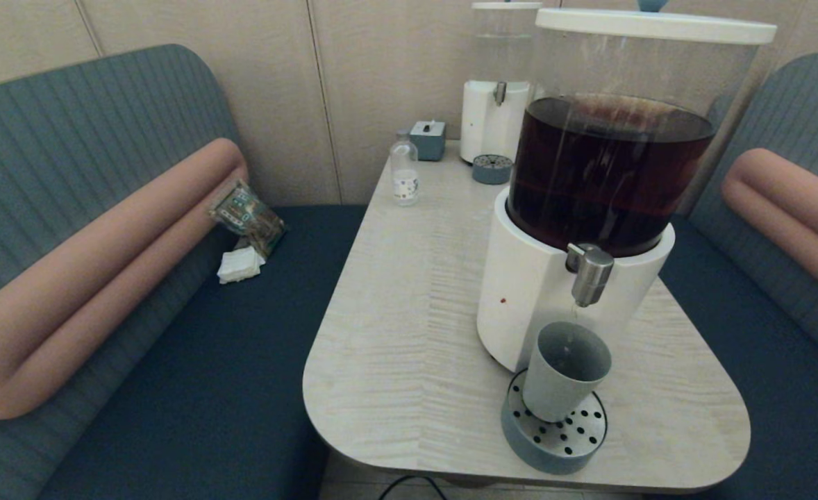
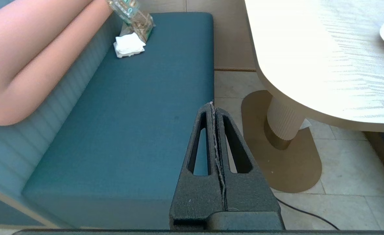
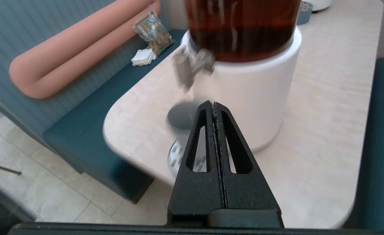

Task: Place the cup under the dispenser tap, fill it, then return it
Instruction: Turn off the faucet

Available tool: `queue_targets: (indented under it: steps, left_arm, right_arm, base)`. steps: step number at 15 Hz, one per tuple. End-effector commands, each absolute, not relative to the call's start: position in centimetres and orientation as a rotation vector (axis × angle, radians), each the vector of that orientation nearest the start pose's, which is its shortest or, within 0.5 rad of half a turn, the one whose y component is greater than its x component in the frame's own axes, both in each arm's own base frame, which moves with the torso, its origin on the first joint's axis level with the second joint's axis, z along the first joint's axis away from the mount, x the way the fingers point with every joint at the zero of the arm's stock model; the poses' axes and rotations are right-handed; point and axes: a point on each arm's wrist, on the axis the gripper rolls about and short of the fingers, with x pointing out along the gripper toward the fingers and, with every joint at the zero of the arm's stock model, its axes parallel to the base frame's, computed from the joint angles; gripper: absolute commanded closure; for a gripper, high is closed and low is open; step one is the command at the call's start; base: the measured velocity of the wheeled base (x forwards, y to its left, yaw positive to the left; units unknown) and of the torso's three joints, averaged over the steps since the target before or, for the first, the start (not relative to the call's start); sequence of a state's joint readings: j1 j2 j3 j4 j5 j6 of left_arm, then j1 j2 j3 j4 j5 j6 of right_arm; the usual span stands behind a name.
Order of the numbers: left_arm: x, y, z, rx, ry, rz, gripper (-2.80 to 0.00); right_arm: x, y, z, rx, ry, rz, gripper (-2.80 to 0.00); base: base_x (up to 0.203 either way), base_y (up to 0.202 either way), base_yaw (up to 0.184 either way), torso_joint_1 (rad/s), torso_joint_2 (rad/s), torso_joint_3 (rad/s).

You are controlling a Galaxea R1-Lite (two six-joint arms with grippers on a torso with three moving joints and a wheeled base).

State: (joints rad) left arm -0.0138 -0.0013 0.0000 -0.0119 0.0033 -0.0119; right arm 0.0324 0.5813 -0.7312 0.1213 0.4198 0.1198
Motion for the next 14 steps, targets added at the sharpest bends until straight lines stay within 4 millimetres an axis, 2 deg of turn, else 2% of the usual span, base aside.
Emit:
queue_targets:
  steps: [1,4,7,12,14]
  left_arm:
    - [-2.3,0.0,7.6,-0.012,-0.012,-0.011,0.0]
    - [-2.3,0.0,7.6,-0.012,-0.012,-0.009,0.0]
    - [-2.3,0.0,7.6,-0.012,-0.012,-0.011,0.0]
    - [-2.3,0.0,7.6,-0.012,-0.012,-0.011,0.0]
    - [-2.3,0.0,7.6,-0.012,-0.012,-0.01,0.0]
  right_arm:
    - [-2.9,0.9,25.9,0.095,-0.089,0.446,0.0]
    - [-5.8,1.0,23.9,0.083,-0.124,0.414,0.0]
    - [-7.3,1.1,22.1,0.083,-0.124,0.408,0.0]
    - [-7.2,0.8,18.9,0.082,-0.102,0.415,0.0]
    - [-6.8,0.8,17.2,0.019,-0.139,0.372,0.0]
  base:
    - [0.0,0.0,0.0,0.0,0.0,0.0]
    - [0.0,0.0,0.0,0.0,0.0,0.0]
    - [0.0,0.0,0.0,0.0,0.0,0.0]
    - [0.0,0.0,0.0,0.0,0.0,0.0]
    - [0.0,0.0,0.0,0.0,0.0,0.0]
